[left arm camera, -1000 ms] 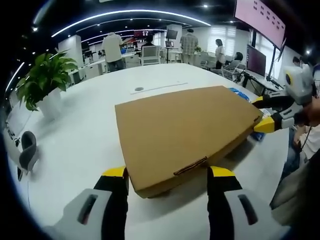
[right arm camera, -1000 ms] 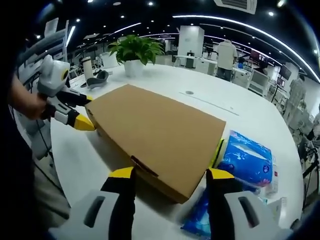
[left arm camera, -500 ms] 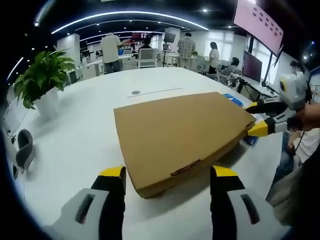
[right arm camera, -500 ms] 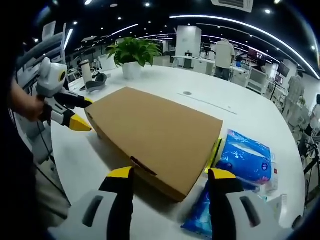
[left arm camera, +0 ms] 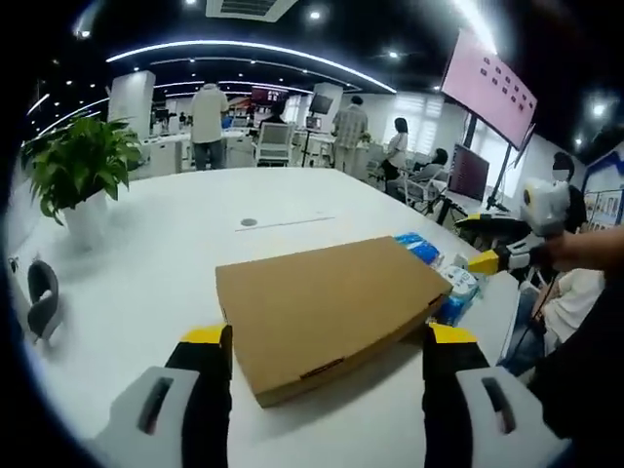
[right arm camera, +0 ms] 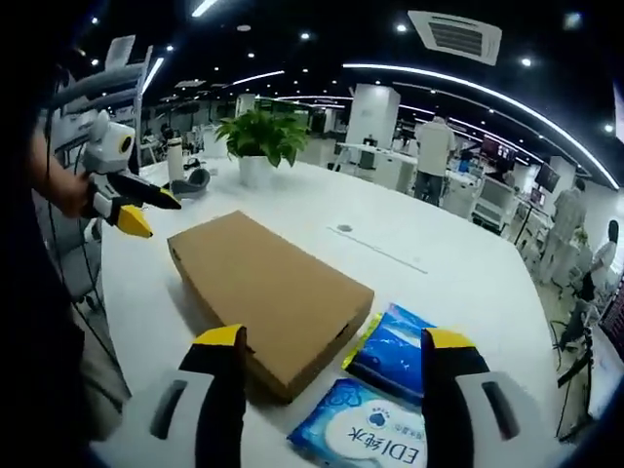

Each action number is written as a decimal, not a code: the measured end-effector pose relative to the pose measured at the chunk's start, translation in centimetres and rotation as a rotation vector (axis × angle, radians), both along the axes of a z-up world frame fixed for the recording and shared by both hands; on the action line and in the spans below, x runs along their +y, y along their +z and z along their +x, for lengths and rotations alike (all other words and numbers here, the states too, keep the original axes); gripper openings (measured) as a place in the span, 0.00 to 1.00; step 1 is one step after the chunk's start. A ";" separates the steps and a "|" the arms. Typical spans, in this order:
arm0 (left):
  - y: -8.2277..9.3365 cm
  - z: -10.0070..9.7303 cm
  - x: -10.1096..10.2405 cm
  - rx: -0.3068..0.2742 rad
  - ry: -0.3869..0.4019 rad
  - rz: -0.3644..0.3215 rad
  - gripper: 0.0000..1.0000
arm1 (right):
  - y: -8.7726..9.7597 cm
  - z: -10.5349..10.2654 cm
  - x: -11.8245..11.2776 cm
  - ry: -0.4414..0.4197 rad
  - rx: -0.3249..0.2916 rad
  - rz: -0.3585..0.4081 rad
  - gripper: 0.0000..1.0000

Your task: Operate the shoe box by opening the lid, removing the specified soft item, and placing it in the target area until the item is outside and the box remains undamaged.

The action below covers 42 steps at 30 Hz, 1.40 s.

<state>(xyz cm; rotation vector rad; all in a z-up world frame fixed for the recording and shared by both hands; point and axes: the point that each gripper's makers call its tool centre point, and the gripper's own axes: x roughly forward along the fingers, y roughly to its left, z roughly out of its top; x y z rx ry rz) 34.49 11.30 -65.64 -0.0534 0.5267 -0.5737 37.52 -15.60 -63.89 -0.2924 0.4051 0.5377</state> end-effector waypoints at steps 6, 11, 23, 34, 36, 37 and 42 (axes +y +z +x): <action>3.9 -0.2 0.6 -0.118 0.054 -0.053 0.91 | 3.4 -0.7 -2.3 -0.068 -0.048 0.115 0.85; 4.8 -1.0 1.4 -0.139 0.094 0.012 0.99 | 5.7 -1.8 -3.9 -0.134 -0.125 0.175 0.90; 4.9 -1.5 2.9 -0.195 0.132 0.077 0.99 | 9.2 -2.1 -6.1 -0.232 -0.318 0.299 0.97; 5.1 -1.2 4.0 -0.170 0.221 0.027 0.99 | 9.0 -1.2 -4.7 -0.158 -0.311 0.271 0.96; 4.6 -1.6 4.4 -0.162 0.232 0.025 0.99 | 8.9 -1.1 -4.7 -0.160 -0.309 0.270 0.96; 4.3 -1.7 4.5 -0.152 0.235 0.027 0.99 | 9.0 -1.1 -4.6 -0.159 -0.307 0.271 0.96; 3.8 -2.0 4.4 -0.158 0.225 0.037 0.99 | 8.7 -1.1 -4.5 -0.156 -0.300 0.254 0.95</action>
